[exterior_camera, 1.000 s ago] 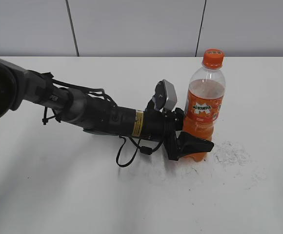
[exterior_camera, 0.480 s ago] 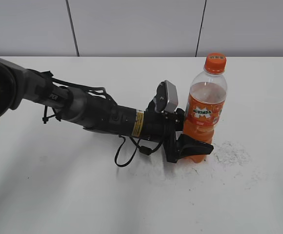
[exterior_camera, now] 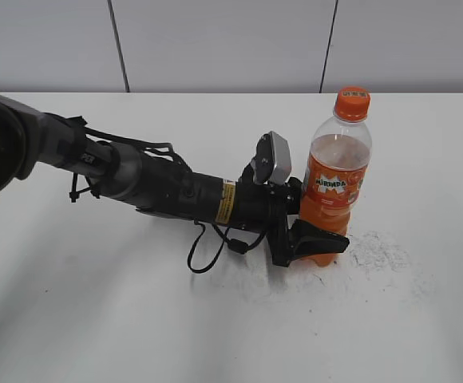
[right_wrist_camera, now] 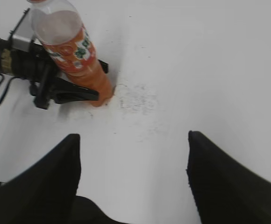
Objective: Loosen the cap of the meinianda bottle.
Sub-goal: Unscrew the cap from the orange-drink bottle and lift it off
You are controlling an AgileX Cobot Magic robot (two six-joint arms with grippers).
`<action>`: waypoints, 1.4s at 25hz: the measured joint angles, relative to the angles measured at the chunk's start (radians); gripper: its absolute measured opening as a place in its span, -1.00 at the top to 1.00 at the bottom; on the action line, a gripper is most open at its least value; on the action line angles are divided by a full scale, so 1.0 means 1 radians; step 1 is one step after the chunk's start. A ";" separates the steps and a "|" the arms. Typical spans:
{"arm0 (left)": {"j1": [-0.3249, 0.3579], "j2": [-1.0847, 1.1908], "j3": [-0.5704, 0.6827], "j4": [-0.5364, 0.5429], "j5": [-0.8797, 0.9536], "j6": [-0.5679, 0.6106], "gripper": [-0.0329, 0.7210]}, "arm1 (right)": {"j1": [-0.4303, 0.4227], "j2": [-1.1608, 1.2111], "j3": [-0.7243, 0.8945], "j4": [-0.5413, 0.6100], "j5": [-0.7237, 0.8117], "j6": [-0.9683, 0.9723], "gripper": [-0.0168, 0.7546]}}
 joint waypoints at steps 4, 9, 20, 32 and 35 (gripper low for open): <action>0.000 0.000 0.000 0.001 -0.001 0.000 -0.47 | 0.000 0.218 -0.119 0.160 -0.007 -0.026 -0.40; 0.000 -0.001 0.000 0.002 -0.001 0.000 -0.47 | 0.083 0.544 -0.318 0.280 0.050 -0.098 -0.40; 0.000 -0.001 0.000 0.002 -0.002 0.000 -0.47 | 0.261 1.043 -0.836 0.099 0.256 0.072 -0.40; 0.000 -0.001 0.000 0.003 -0.002 0.000 -0.47 | 0.305 1.208 -0.919 -0.006 0.260 0.105 -0.40; 0.000 -0.001 0.000 0.003 -0.002 0.000 -0.47 | 0.305 1.218 -0.919 0.026 0.261 0.104 -0.40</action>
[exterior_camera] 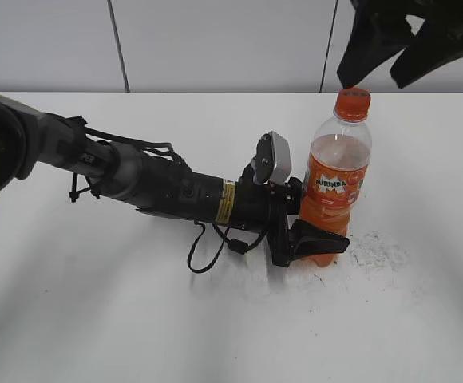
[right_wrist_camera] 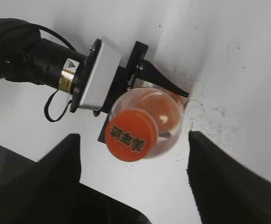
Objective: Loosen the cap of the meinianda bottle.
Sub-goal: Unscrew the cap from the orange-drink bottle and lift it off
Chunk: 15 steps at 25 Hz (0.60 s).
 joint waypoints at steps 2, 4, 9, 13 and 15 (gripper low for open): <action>0.000 0.000 0.000 0.000 0.000 0.000 -0.47 | 0.000 0.017 -0.001 0.043 0.000 0.000 -0.40; 0.000 0.000 0.000 0.000 0.000 0.000 -0.47 | 0.000 0.038 -0.001 0.068 0.000 0.000 -0.40; 0.000 0.000 0.000 0.001 0.000 0.000 -0.47 | 0.000 0.083 -0.001 0.067 0.000 -0.001 -0.38; 0.000 0.000 0.000 0.001 0.001 0.000 -0.47 | 0.000 0.084 -0.001 0.052 0.000 -0.002 -0.13; 0.000 0.000 -0.001 0.001 0.001 0.000 -0.47 | 0.000 0.084 -0.002 0.050 0.000 -0.017 0.13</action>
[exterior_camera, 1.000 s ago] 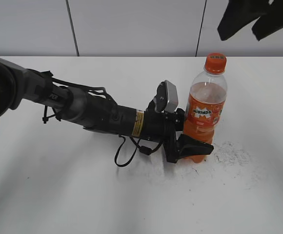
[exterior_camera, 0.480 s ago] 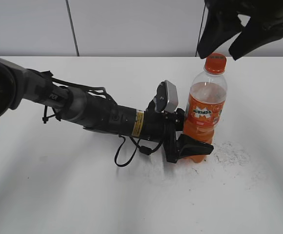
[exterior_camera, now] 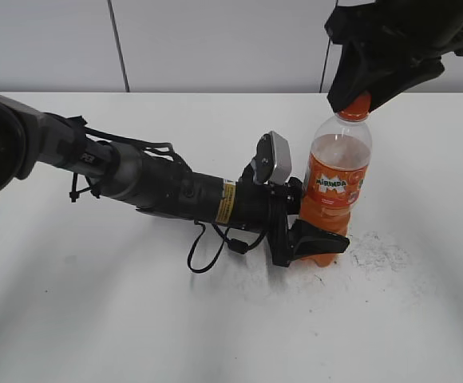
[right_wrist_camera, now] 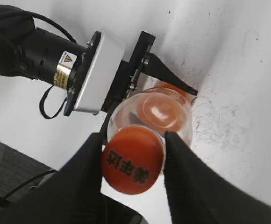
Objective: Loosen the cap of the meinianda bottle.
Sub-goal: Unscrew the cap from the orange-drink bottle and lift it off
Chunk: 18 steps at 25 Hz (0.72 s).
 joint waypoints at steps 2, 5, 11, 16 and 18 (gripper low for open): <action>0.000 0.000 0.000 -0.002 0.004 -0.001 -0.47 | 0.000 0.000 -0.001 -0.007 0.000 -0.028 0.20; 0.000 0.000 0.000 -0.003 0.006 -0.002 -0.45 | 0.000 0.000 -0.003 -0.007 -0.002 -0.100 0.26; 0.000 -0.001 0.000 0.006 0.006 0.000 -0.45 | 0.001 0.000 -0.003 0.003 0.001 -0.485 0.26; 0.000 -0.002 0.000 0.014 0.006 0.000 -0.45 | 0.001 0.000 -0.003 0.010 0.004 -0.806 0.26; 0.000 -0.002 0.000 0.016 0.007 0.000 -0.45 | 0.001 0.000 -0.003 0.011 0.005 -0.833 0.26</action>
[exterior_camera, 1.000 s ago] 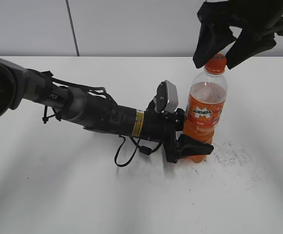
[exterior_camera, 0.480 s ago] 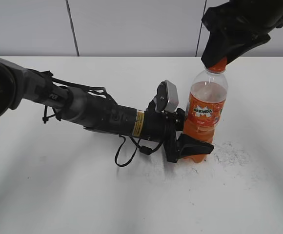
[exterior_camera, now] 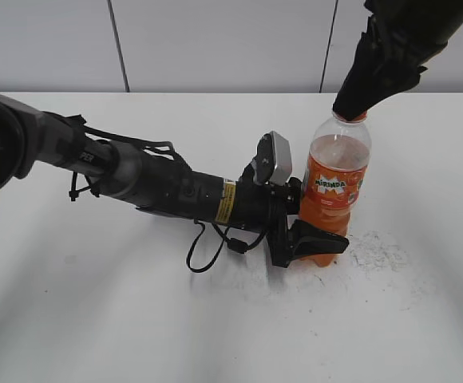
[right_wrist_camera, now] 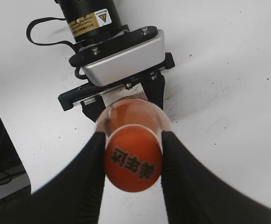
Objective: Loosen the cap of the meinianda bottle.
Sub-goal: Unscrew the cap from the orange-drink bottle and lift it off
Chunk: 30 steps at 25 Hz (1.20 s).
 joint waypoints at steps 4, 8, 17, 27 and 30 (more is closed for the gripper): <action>0.000 -0.001 0.000 0.002 0.001 0.000 -0.45 | 0.000 -0.001 0.000 0.002 0.000 0.089 0.23; 0.000 -0.001 0.000 0.002 0.001 0.000 -0.45 | 0.000 -0.001 0.000 0.002 0.000 0.349 -0.18; 0.000 -0.001 0.000 0.003 0.002 0.000 -0.45 | 0.000 -0.001 0.000 0.003 0.000 0.742 -0.08; 0.000 -0.001 0.000 0.004 0.002 0.000 -0.45 | 0.000 -0.002 0.000 0.004 0.000 0.565 0.25; 0.000 -0.002 0.000 0.005 0.002 0.002 -0.45 | 0.000 -0.002 0.000 0.010 0.000 0.372 0.25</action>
